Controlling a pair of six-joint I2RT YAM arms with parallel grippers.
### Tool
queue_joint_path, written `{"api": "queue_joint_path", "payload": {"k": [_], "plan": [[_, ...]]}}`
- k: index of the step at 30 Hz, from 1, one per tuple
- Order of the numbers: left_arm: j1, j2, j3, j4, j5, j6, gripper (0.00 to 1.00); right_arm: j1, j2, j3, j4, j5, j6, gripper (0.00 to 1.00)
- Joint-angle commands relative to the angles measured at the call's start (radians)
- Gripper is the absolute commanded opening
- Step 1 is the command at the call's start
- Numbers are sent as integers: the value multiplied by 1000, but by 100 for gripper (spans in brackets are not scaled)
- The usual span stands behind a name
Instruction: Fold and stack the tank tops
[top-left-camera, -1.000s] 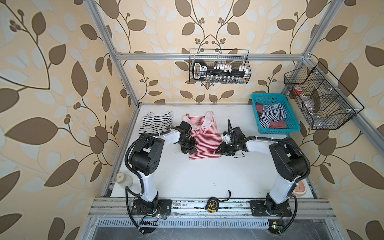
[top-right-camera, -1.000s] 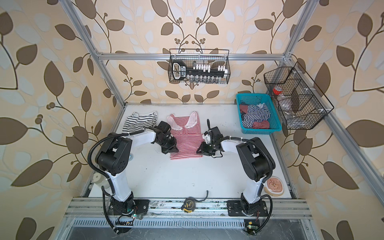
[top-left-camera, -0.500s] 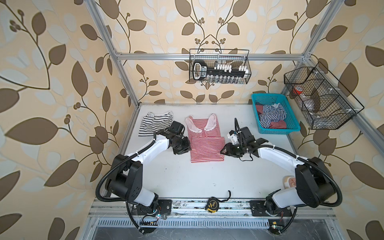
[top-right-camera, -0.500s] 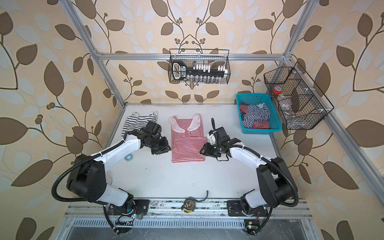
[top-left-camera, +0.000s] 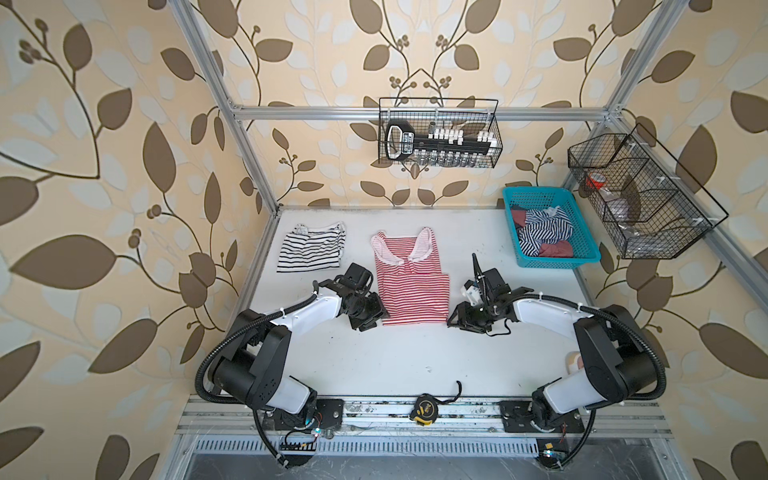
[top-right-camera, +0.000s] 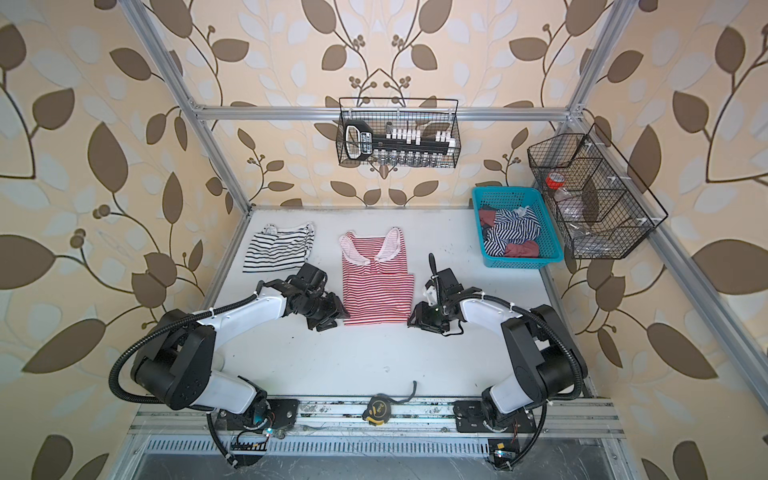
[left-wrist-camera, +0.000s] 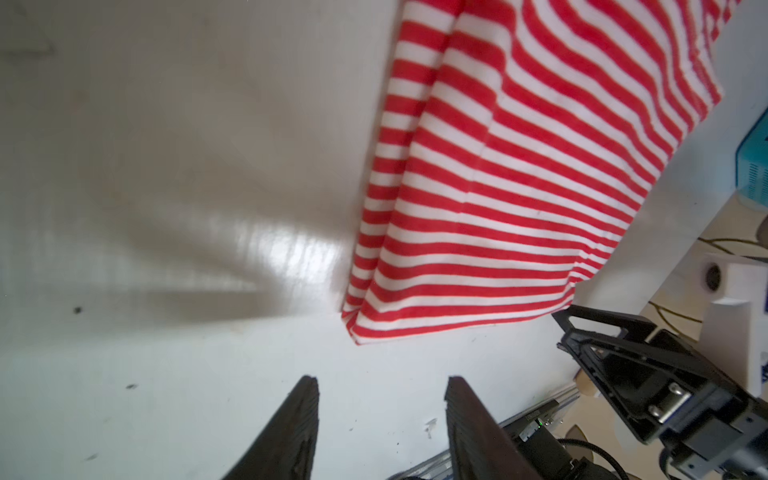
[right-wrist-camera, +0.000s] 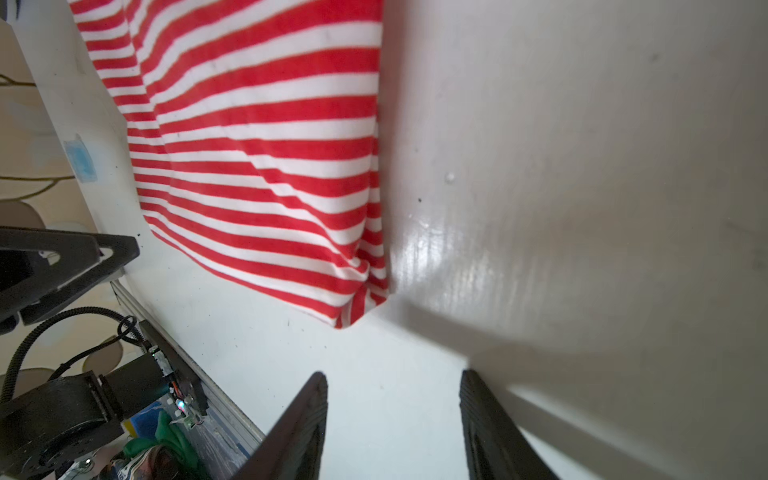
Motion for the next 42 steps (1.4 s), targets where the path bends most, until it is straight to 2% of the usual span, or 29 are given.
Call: {"api": "queue_joint_path", "payload": {"k": [1, 12, 18, 23, 26, 28, 31, 36, 42], "plan": [[-15, 41, -29, 77, 31, -36, 51, -3, 46, 1, 65, -39, 13, 53], [-27, 63, -65, 114, 37, -89, 49, -4, 132, -3, 204, -104, 90, 52], [-32, 94, -64, 167, 45, -113, 43, 1, 153, -5, 246, -107, 116, 44], [-37, 131, -56, 216, 60, -137, 28, -1, 171, -3, 273, -112, 131, 33], [-40, 136, -49, 207, 62, -133, 12, -1, 169, -3, 269, -111, 130, 18], [-40, 124, -48, 189, 57, -127, 2, 2, 155, -5, 246, -91, 121, 8], [-40, 96, -54, 152, 47, -113, 0, 15, 108, -7, 184, -44, 93, 0], [-47, 15, -86, 107, 45, -108, 0, 65, -13, -40, 106, 26, 85, 0], [-76, -153, -133, 18, 17, -133, 0, 130, -187, -115, 64, 58, 152, 0]]}}
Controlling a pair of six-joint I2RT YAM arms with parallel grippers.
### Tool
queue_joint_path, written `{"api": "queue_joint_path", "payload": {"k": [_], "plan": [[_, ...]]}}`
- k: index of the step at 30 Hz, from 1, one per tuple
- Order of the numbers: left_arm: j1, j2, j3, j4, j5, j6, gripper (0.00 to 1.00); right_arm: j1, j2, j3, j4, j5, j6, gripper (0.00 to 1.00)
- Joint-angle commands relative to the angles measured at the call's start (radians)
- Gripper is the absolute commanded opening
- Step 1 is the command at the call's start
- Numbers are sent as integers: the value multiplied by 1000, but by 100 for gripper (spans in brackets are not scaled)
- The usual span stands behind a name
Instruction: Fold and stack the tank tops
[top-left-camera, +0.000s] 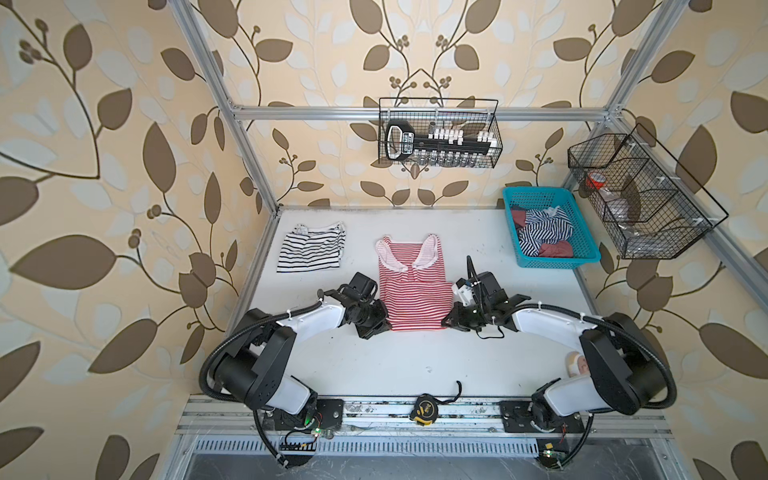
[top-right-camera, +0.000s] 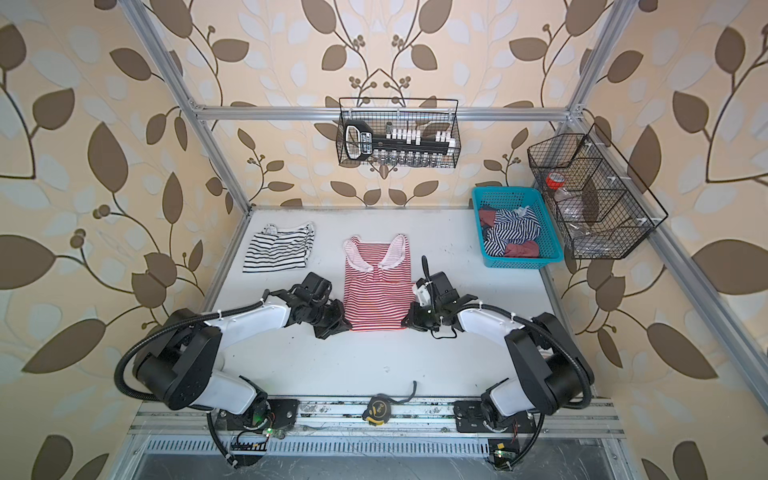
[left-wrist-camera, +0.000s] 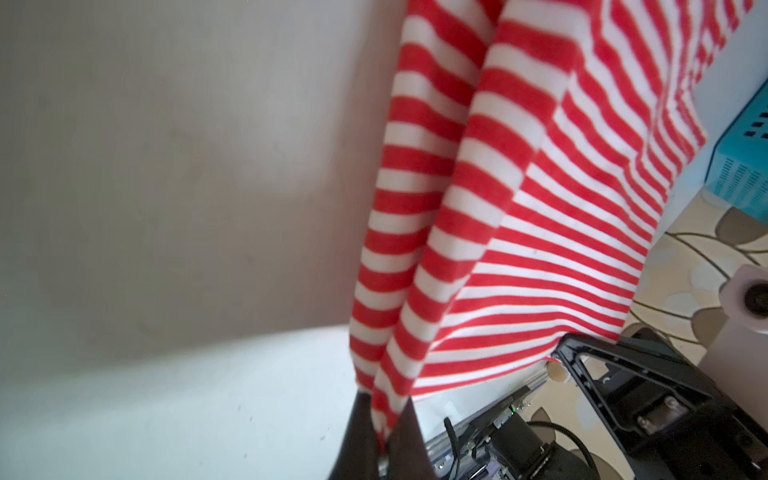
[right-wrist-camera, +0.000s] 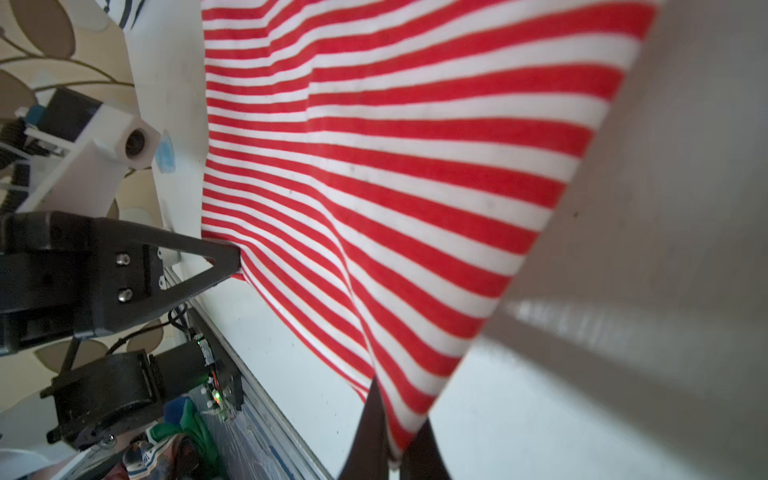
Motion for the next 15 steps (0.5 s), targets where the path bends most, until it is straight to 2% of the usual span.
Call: {"api": "queue_joint_path", "payload": {"k": [1, 8, 15], "plan": [[-16, -115, -29, -92, -33, -14, 0, 24, -88, -50, -76, 49, 49, 0], [-24, -268, 1, -183, -77, -40, 0, 45, -232, -15, -168, 47, 72, 0], [-22, -262, 122, -231, -147, -7, 0, -2, -187, 116, -225, 12, 9, 0]]}}
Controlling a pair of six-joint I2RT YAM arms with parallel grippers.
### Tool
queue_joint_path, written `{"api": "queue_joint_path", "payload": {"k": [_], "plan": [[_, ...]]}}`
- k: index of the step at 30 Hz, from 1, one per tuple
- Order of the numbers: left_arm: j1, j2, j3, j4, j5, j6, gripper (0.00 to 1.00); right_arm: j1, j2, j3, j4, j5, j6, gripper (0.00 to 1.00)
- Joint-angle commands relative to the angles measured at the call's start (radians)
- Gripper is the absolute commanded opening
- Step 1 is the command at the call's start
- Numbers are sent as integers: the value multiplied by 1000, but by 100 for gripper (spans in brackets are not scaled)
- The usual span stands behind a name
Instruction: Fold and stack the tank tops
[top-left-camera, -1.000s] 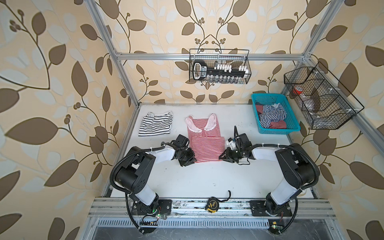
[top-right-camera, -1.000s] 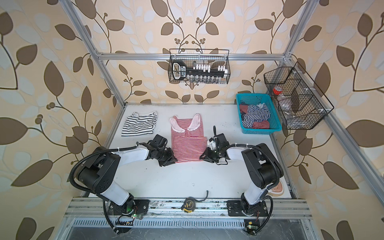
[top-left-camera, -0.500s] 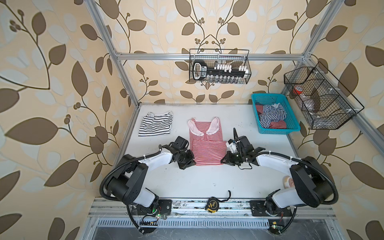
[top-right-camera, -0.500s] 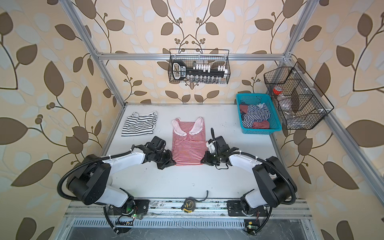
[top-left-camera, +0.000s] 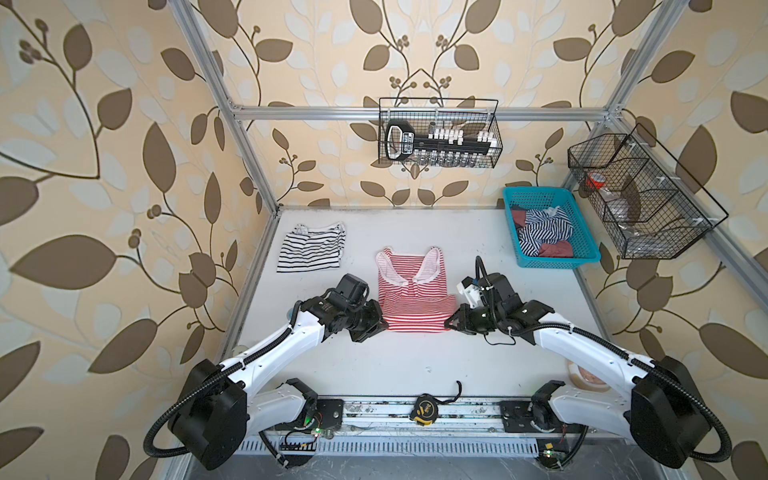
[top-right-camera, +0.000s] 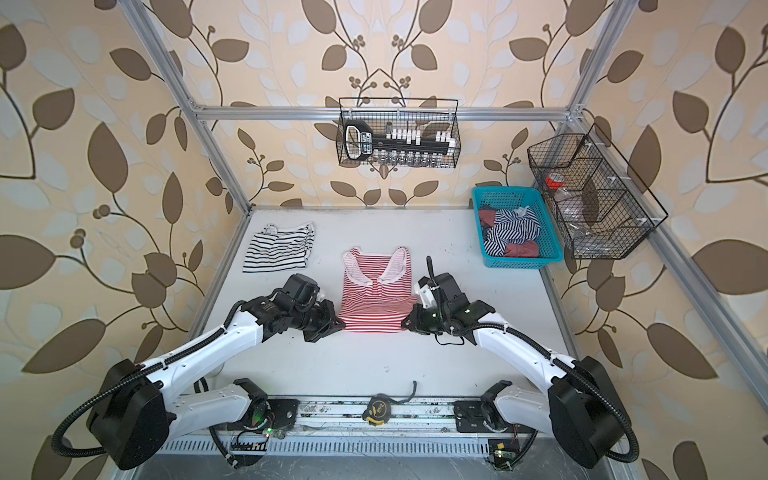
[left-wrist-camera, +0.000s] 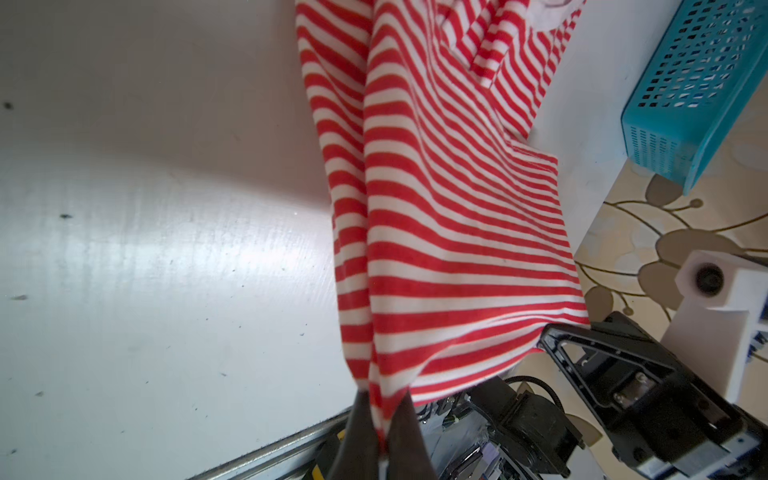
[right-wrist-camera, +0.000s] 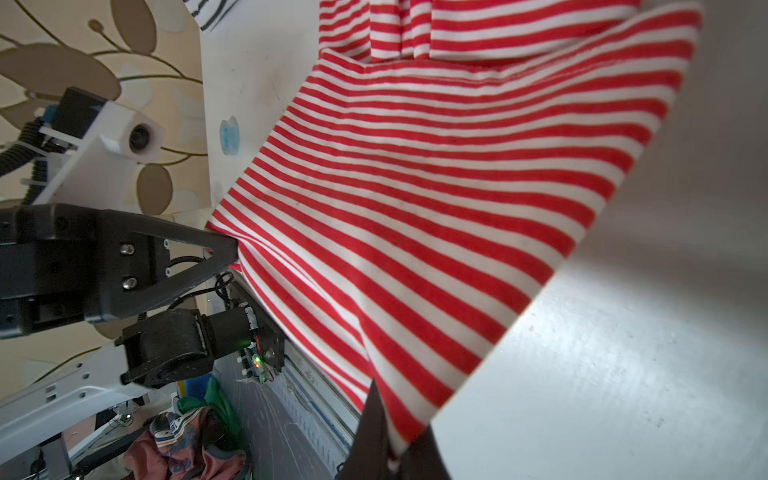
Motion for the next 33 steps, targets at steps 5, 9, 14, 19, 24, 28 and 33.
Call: {"api": "queue_joint_path", "payload": {"k": [5, 9, 14, 19, 24, 28, 33], "plan": [[17, 103, 189, -74, -113, 76, 0, -74, 135, 146, -50, -67, -79, 0], [43, 187, 269, -71, -96, 107, 0, -95, 224, 232, -51, -107, -107, 0], [93, 242, 341, -75, -86, 145, 0, -116, 313, 333, -60, -131, -131, 0], [140, 324, 401, -60, -53, 167, 0, -140, 405, 415, -50, -165, -137, 0], [168, 397, 480, -71, -20, 201, 0, -155, 476, 485, -51, -186, -140, 0], [186, 440, 547, -95, -7, 232, 0, -172, 511, 527, -44, -194, -134, 0], [199, 515, 646, -125, 23, 270, 0, -197, 544, 547, -18, -211, -116, 0]]}}
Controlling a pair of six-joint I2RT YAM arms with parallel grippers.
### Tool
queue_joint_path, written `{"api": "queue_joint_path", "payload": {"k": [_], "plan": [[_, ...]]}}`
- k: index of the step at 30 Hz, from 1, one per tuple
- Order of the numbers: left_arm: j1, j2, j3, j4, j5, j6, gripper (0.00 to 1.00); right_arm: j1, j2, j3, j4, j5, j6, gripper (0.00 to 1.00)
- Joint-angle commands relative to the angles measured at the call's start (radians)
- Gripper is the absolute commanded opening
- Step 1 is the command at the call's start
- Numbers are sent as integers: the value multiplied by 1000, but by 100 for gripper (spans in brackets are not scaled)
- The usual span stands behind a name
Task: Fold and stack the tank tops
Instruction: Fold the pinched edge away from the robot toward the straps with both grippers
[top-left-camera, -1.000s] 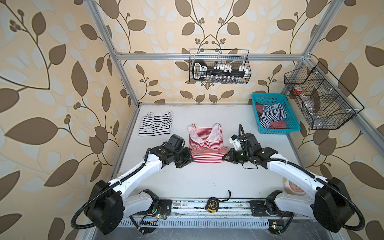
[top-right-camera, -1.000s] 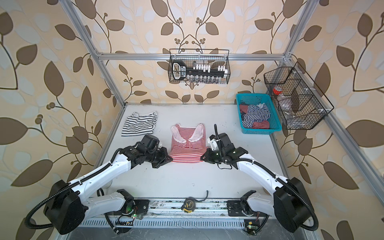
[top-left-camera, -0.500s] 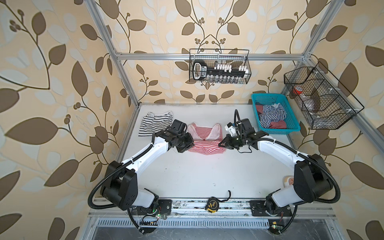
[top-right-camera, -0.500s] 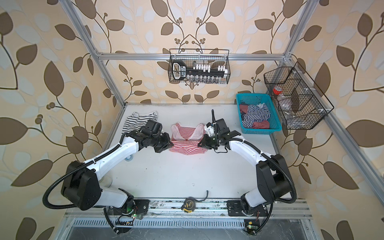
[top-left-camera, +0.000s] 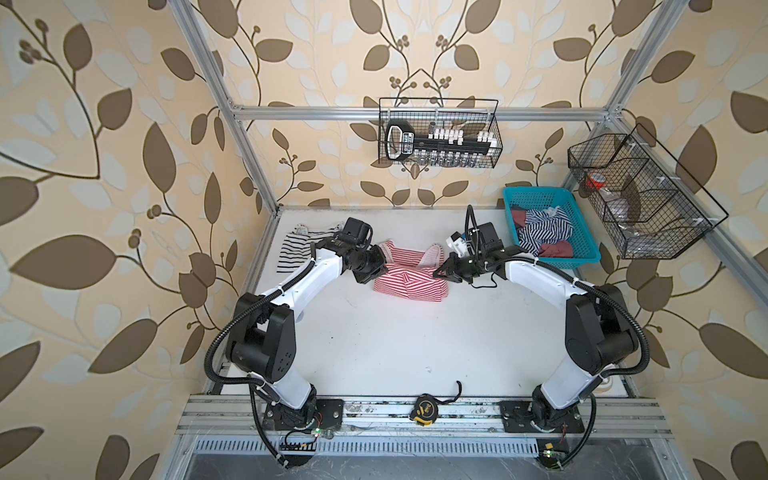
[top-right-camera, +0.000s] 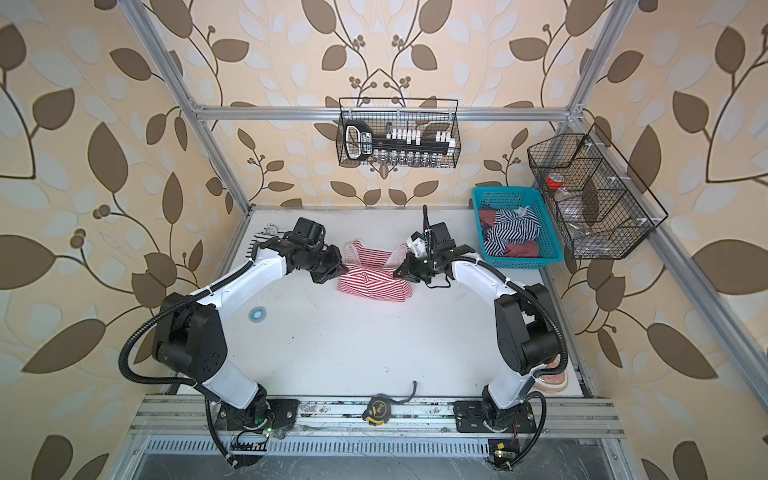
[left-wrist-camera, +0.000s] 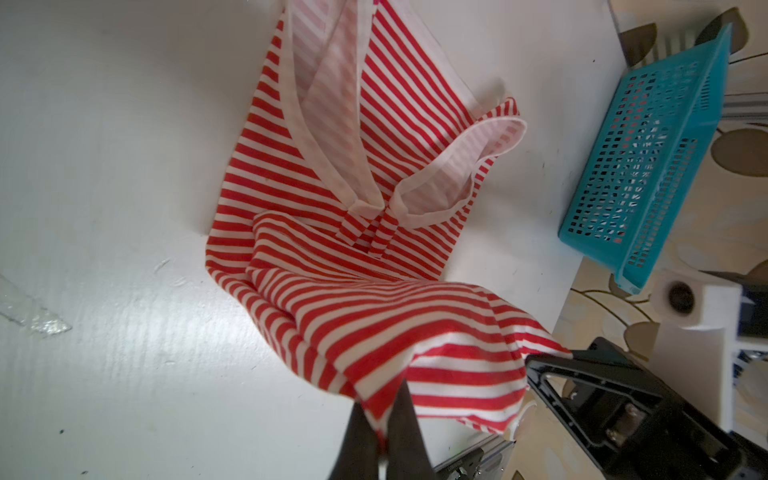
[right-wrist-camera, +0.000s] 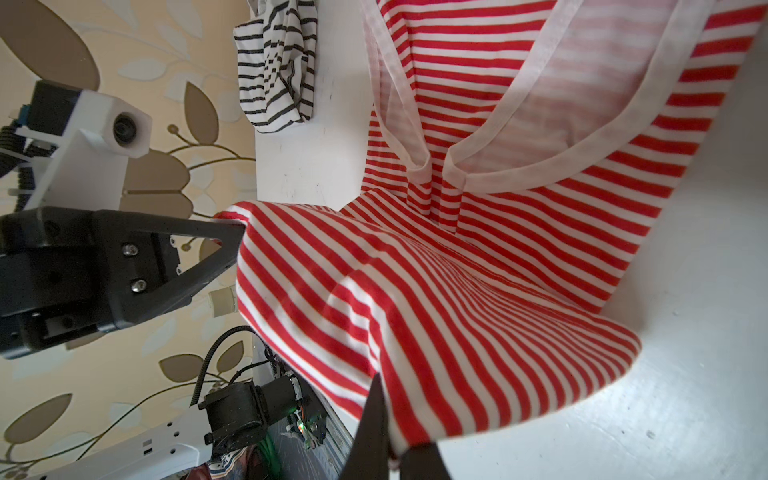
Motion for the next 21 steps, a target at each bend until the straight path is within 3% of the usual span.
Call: {"api": "queue_joint_path", "payload": {"k": [1, 15, 21], "plan": [[14, 42, 85, -28, 42, 60, 0, -19, 40, 57, 22, -34, 6, 0], [67, 326, 309, -24, 97, 91, 1, -96, 241, 148, 120, -85, 75, 1], [87, 436, 404, -13, 113, 82, 2, -122, 327, 205, 171, -100, 121, 8]]}}
